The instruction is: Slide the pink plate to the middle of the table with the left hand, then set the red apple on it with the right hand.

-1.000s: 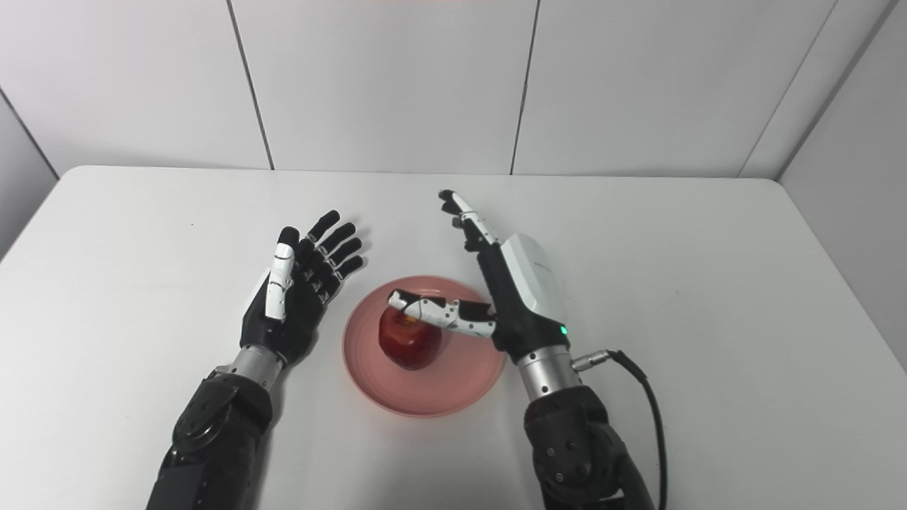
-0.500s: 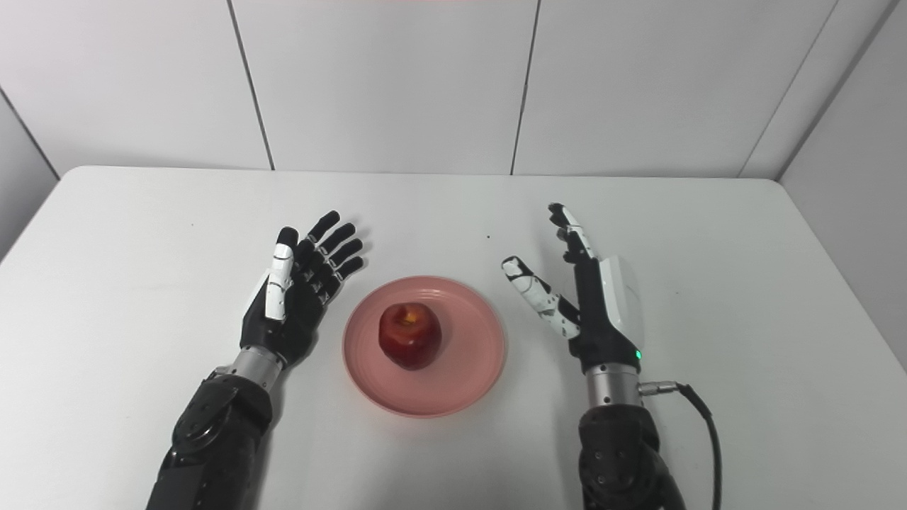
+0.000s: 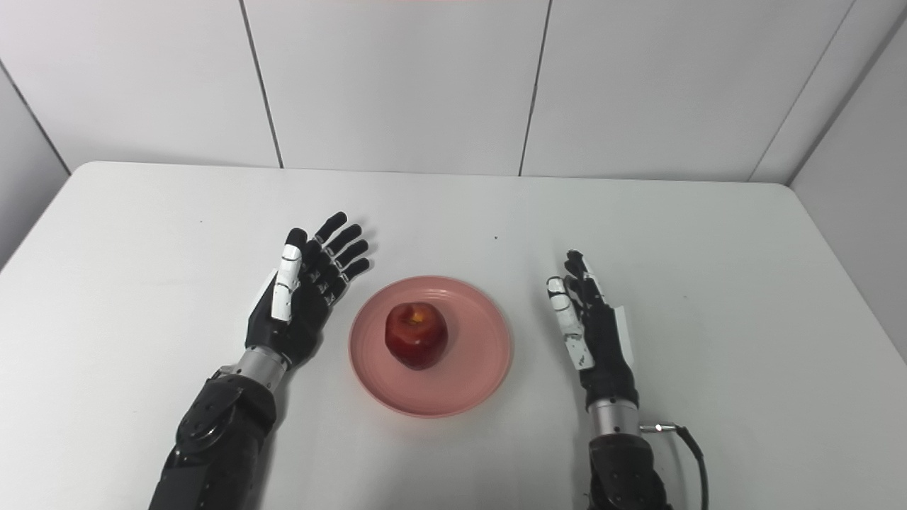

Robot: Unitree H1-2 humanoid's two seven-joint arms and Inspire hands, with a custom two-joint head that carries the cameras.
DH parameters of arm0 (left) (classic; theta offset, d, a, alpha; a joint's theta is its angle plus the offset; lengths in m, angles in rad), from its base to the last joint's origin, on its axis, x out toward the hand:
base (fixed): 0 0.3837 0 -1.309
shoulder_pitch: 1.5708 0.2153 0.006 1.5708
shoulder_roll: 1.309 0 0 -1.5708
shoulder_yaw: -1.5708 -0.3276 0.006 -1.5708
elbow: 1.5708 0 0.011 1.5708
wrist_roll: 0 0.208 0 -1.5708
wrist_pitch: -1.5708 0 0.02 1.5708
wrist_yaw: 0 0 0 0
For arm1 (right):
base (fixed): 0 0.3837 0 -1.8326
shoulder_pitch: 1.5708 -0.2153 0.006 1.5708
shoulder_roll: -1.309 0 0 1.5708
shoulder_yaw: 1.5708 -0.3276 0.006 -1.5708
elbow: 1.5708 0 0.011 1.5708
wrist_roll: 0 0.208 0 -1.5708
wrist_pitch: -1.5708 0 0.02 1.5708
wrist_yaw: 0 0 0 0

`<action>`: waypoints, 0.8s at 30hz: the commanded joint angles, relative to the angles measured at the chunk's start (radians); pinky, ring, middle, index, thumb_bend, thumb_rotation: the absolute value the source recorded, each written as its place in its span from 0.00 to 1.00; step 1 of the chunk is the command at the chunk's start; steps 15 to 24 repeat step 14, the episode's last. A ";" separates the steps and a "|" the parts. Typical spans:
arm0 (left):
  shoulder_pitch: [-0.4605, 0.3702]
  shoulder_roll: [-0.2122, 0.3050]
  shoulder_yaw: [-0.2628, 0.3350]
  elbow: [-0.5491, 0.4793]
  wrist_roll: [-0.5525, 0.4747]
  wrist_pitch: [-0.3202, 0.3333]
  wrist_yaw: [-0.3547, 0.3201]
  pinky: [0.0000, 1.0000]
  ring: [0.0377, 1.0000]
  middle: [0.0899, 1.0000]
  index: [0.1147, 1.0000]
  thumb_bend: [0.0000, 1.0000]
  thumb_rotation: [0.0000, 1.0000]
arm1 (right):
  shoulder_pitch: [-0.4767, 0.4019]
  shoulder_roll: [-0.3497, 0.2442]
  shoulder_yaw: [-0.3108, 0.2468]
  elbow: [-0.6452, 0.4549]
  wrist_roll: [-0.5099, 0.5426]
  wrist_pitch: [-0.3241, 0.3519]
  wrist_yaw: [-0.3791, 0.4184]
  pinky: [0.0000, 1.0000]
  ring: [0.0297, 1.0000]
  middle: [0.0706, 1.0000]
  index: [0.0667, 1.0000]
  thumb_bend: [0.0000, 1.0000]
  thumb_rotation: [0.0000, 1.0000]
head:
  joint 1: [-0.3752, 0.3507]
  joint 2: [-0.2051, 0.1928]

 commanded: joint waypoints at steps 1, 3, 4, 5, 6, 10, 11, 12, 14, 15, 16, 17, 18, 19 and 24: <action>0.032 0.011 -0.002 0.005 0.020 0.057 0.026 0.89 0.89 0.89 0.87 0.78 0.88 | -0.015 0.013 -0.002 0.005 0.031 -0.087 0.002 0.85 0.90 0.92 0.91 0.37 1.00 | 0.000 0.000; 0.036 0.012 -0.001 -0.007 0.026 0.061 0.032 0.88 0.89 0.89 0.86 0.78 0.88 | -0.012 0.023 -0.002 0.024 0.065 -0.121 0.008 0.87 0.91 0.93 0.92 0.31 1.00 | 0.001 0.000; 0.039 0.013 -0.001 -0.015 0.028 0.065 0.035 0.88 0.89 0.89 0.86 0.77 0.88 | -0.011 0.028 -0.004 0.035 0.086 -0.136 0.013 0.87 0.91 0.93 0.92 0.30 1.00 | 0.003 0.000; 0.040 0.014 -0.001 -0.020 0.030 0.067 0.038 0.89 0.89 0.89 0.87 0.77 0.89 | -0.011 0.032 -0.004 0.044 0.101 -0.146 0.016 0.89 0.92 0.93 0.92 0.28 1.00 | 0.003 0.000; 0.044 0.014 -0.002 -0.028 0.032 0.072 0.041 0.89 0.89 0.89 0.87 0.77 0.89 | -0.010 0.034 -0.002 0.050 0.108 -0.149 0.018 0.90 0.92 0.93 0.92 0.27 1.00 | 0.005 -0.001; 0.054 0.018 -0.003 -0.046 0.042 0.076 0.046 0.90 0.90 0.89 0.88 0.76 0.90 | -0.009 0.042 0.006 0.068 0.115 -0.156 0.019 0.92 0.93 0.94 0.93 0.24 1.00 | 0.007 -0.002; 0.055 0.019 -0.003 -0.050 0.044 0.077 0.048 0.90 0.90 0.89 0.88 0.76 0.90 | -0.008 0.043 0.008 0.071 0.116 -0.160 0.019 0.92 0.93 0.94 0.93 0.24 1.00 | 0.007 -0.002; 0.057 0.020 -0.004 -0.054 0.045 0.077 0.047 0.90 0.90 0.90 0.88 0.75 0.90 | -0.008 0.045 0.009 0.075 0.118 -0.166 0.018 0.92 0.93 0.94 0.93 0.25 1.00 | 0.007 -0.003; 0.061 0.022 -0.004 -0.060 0.045 0.078 0.046 0.90 0.90 0.90 0.89 0.75 0.91 | -0.008 0.048 0.011 0.080 0.121 -0.174 0.017 0.92 0.93 0.94 0.93 0.25 0.98 | 0.006 -0.004; 0.061 0.022 -0.004 -0.060 0.045 0.078 0.046 0.90 0.90 0.90 0.89 0.75 0.91 | -0.008 0.048 0.011 0.080 0.121 -0.174 0.017 0.92 0.93 0.94 0.93 0.25 0.98 | 0.006 -0.004; 0.061 0.022 -0.004 -0.060 0.045 0.078 0.046 0.90 0.90 0.90 0.89 0.75 0.91 | -0.008 0.048 0.011 0.080 0.121 -0.174 0.017 0.92 0.93 0.94 0.93 0.25 0.98 | 0.006 -0.004; 0.061 0.022 -0.004 -0.060 0.045 0.078 0.046 0.90 0.90 0.90 0.89 0.75 0.91 | -0.008 0.048 0.011 0.080 0.121 -0.174 0.017 0.92 0.93 0.94 0.93 0.25 0.98 | 0.006 -0.004; 0.061 0.022 -0.004 -0.060 0.045 0.078 0.046 0.90 0.90 0.90 0.89 0.75 0.91 | -0.008 0.048 0.011 0.080 0.121 -0.174 0.017 0.92 0.93 0.94 0.93 0.25 0.98 | 0.006 -0.004; 0.061 0.022 -0.004 -0.060 0.045 0.078 0.046 0.90 0.90 0.90 0.89 0.75 0.91 | -0.008 0.048 0.011 0.080 0.121 -0.174 0.017 0.92 0.93 0.94 0.93 0.25 0.98 | 0.006 -0.004; 0.061 0.022 -0.004 -0.060 0.045 0.078 0.046 0.90 0.90 0.90 0.89 0.75 0.91 | -0.008 0.048 0.011 0.080 0.121 -0.174 0.017 0.92 0.93 0.94 0.93 0.25 0.98 | 0.006 -0.004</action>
